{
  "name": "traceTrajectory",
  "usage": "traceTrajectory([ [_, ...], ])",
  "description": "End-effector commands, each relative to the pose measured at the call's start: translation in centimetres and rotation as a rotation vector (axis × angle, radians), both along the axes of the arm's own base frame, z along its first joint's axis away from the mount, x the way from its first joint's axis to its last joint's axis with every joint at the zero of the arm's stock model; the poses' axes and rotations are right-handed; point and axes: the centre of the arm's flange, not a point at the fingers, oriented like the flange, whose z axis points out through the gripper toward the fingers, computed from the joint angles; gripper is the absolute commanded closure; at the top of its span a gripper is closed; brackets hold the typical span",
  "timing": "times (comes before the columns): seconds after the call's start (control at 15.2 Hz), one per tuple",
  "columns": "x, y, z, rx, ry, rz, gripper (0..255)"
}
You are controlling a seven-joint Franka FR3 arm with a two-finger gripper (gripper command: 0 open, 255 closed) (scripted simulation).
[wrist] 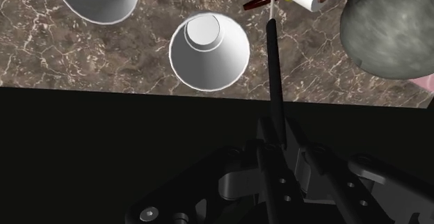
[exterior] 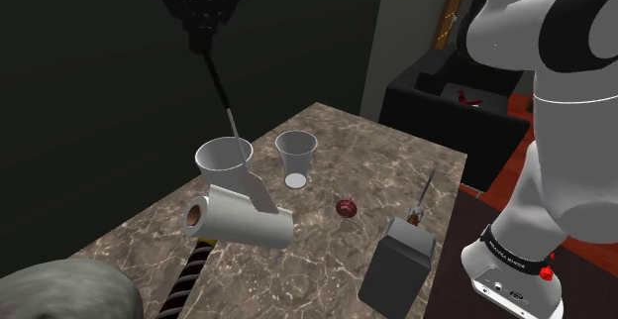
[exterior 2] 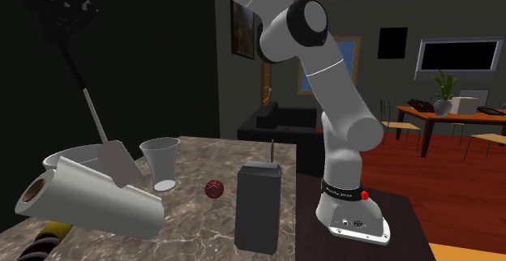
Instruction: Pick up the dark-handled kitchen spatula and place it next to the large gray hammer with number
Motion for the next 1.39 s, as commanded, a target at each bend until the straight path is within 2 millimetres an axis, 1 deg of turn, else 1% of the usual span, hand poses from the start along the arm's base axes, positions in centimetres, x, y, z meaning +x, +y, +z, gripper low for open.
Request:
traceTrajectory([
  [0.0,0.0,0.0,1.0,-0.001,0.001,-0.001,255],
  [0.07,0.0,0.0,1.1,-0.001,0.001,-0.001,255],
  [1.25,-17.2,-15.0,-5.6,-0.001,0.001,-0.001,255],
  [1.32,-18.5,-16.0,-6.0,-0.001,0.001,-0.001,255],
])
